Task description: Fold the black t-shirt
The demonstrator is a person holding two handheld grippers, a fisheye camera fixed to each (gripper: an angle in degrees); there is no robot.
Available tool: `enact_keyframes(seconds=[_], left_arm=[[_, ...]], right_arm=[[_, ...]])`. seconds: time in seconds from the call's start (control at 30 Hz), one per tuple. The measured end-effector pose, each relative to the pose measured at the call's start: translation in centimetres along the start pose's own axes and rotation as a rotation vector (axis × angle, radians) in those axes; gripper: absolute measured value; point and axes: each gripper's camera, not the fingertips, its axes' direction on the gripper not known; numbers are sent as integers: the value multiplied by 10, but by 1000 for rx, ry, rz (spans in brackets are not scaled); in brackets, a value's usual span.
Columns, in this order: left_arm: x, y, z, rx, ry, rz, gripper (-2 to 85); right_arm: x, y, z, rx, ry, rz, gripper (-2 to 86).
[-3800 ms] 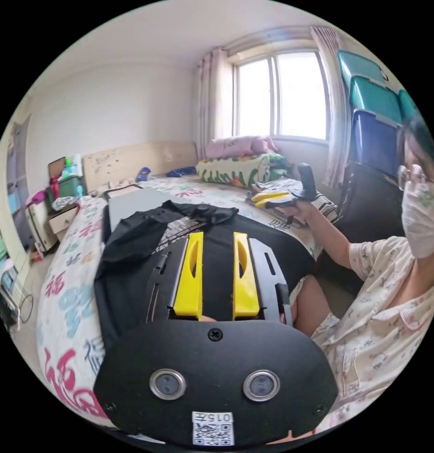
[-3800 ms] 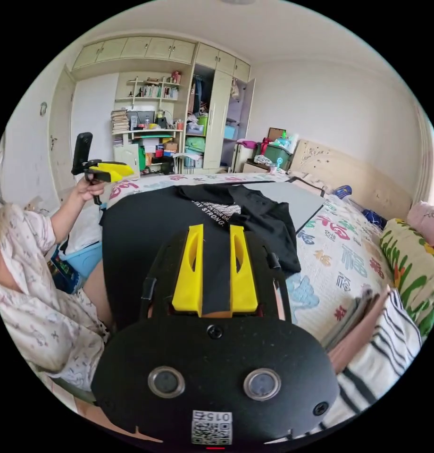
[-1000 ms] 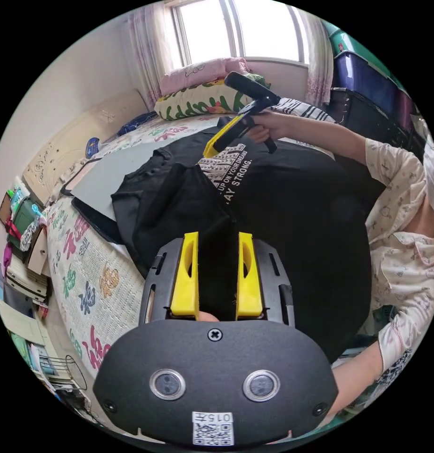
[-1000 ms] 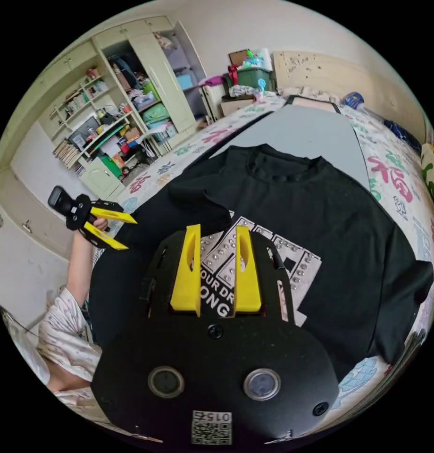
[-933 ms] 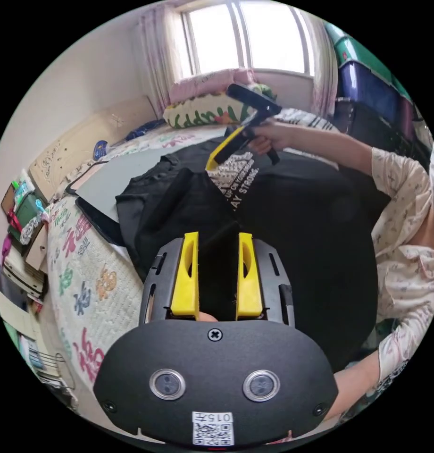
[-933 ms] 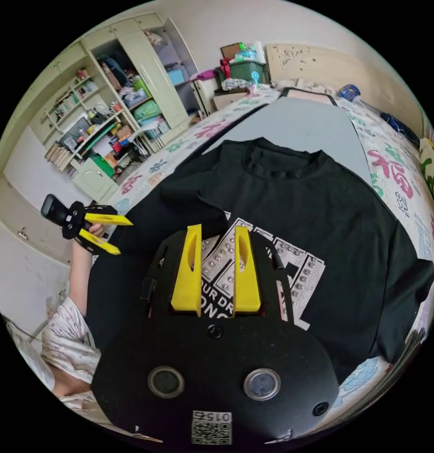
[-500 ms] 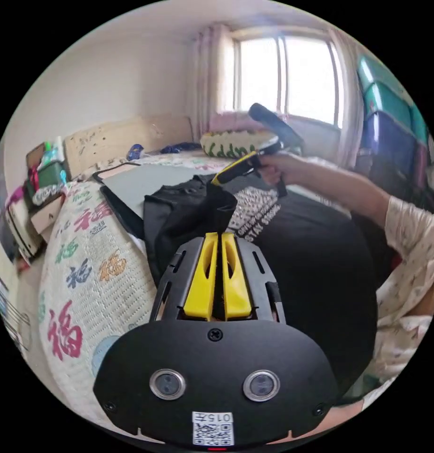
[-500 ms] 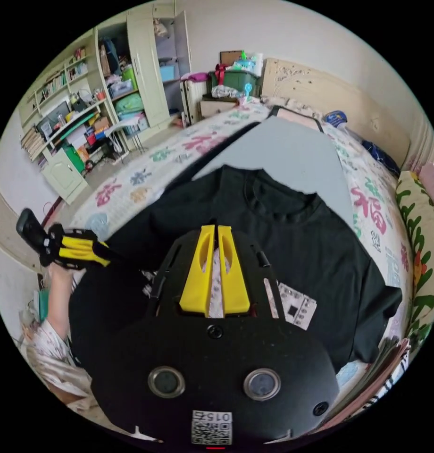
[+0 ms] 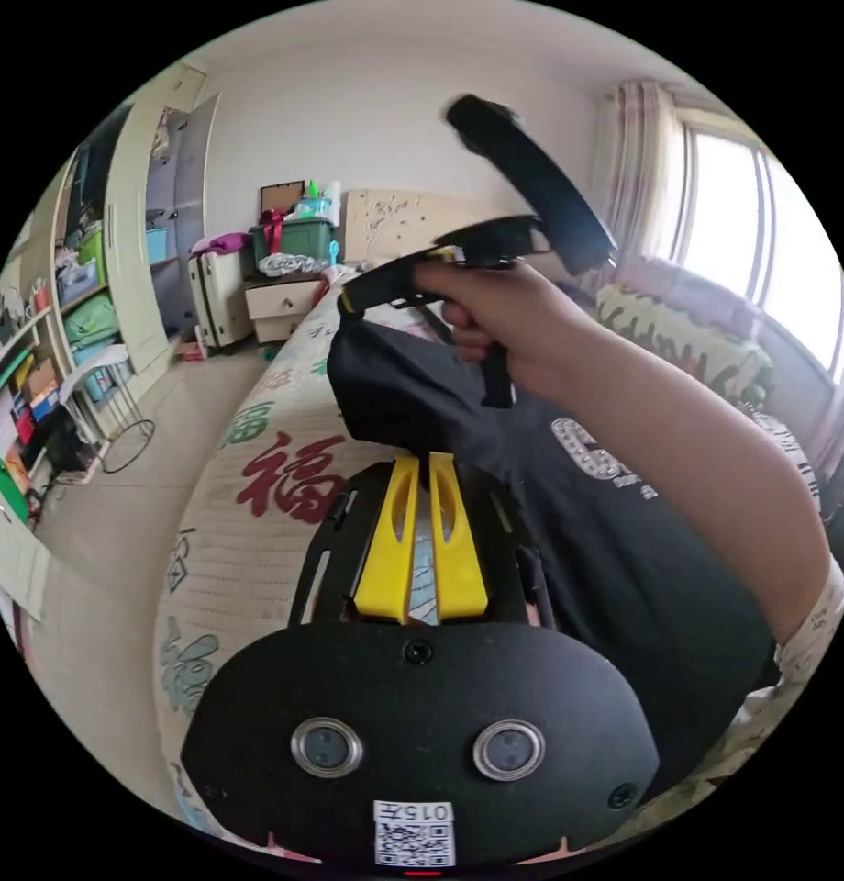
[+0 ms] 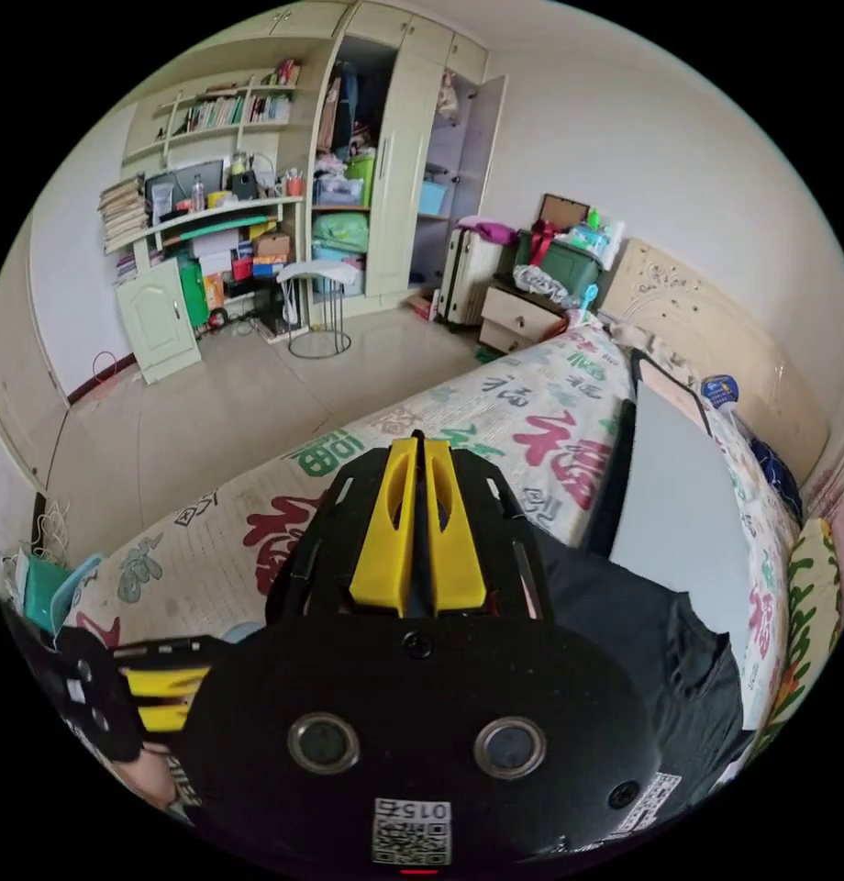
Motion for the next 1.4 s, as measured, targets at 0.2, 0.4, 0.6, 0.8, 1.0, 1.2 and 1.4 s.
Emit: enact_keyframes(seconds=[0.2, 0.4, 0.6, 0.8, 1.0, 1.2, 1.4], left_arm=[[3, -14, 2, -59, -106, 12, 78], [-32, 5, -58, 267, -3, -63, 66], [-82, 23, -74, 526, 299, -132, 51], [-84, 38, -88, 589, 372, -196, 68], [-33, 150, -141, 577, 328, -121, 88], [-26, 307, -131, 650, 103, -407, 97], [-29, 345, -56, 415, 35, -428, 117]], right_arm=[[9, 69, 3, 24, -172, -3, 63], [52, 250, -204, 249, -321, -277, 61], [161, 495, -432, 311, -200, -307, 56], [298, 762, -600, 558, -93, 256, 55], [370, 940, -663, 597, 24, 653, 79], [398, 977, -647, 522, -4, 756, 93], [397, 964, -641, 433, -105, 704, 109]])
